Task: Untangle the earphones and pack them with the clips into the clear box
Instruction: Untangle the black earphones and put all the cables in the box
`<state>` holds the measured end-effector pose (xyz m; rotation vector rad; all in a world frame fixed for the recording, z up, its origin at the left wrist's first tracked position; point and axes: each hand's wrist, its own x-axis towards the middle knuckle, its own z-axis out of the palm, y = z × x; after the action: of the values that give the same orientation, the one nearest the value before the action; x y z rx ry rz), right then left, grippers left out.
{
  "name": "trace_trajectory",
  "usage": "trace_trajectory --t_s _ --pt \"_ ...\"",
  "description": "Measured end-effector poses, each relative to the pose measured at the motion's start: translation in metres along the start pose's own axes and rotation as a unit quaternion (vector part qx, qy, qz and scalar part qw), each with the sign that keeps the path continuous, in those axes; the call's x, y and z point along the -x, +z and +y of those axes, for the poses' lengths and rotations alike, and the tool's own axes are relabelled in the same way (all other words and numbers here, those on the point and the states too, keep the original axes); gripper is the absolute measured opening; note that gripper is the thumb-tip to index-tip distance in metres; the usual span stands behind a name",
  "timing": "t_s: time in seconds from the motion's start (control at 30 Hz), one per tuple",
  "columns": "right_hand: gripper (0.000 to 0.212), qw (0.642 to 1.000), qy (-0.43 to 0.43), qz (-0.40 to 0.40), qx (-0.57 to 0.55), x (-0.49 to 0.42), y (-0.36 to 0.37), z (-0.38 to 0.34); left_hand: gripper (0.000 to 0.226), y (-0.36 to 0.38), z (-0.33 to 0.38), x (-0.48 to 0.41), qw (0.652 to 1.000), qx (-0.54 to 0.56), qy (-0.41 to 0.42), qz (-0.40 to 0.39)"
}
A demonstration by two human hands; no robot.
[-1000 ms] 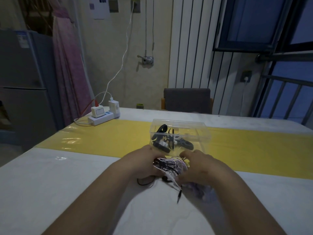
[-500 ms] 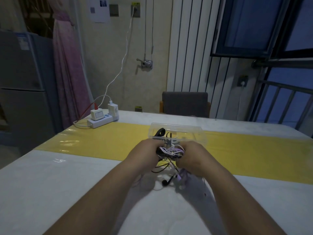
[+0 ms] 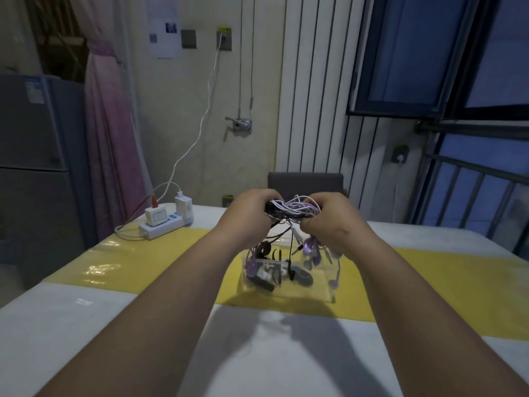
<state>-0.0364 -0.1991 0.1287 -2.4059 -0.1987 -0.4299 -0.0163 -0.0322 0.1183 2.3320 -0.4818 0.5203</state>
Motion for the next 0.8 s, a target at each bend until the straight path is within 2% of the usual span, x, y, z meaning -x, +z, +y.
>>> trace_trajectory --t_s 0.3,0.5,0.57,0.63,0.73,0.8 --pt "0.014 0.999 -0.006 0.035 -0.013 -0.046 -0.017 -0.002 0.046 0.004 0.008 -0.047 0.997 0.073 -0.009 0.035" --pt "0.012 0.999 0.029 0.016 0.007 -0.071 0.019 0.035 0.032 0.051 -0.023 -0.055 0.996 0.068 -0.05 0.022" --pt "0.012 0.998 0.046 -0.033 0.015 -0.067 0.039 0.054 0.032 0.068 -0.04 -0.05 0.997 0.028 -0.07 -0.008" --pt "0.009 0.989 0.05 -0.113 0.078 -0.064 0.056 0.069 0.026 0.079 -0.057 -0.045 0.994 -0.045 -0.063 -0.074" --pt "0.015 0.942 0.027 -0.253 0.22 -0.065 0.07 0.075 0.017 0.084 -0.065 -0.044 0.965 -0.184 -0.019 -0.185" --pt "0.018 0.911 0.016 -0.304 0.276 -0.066 0.072 0.073 0.023 0.084 -0.064 -0.045 0.936 -0.267 0.003 -0.228"
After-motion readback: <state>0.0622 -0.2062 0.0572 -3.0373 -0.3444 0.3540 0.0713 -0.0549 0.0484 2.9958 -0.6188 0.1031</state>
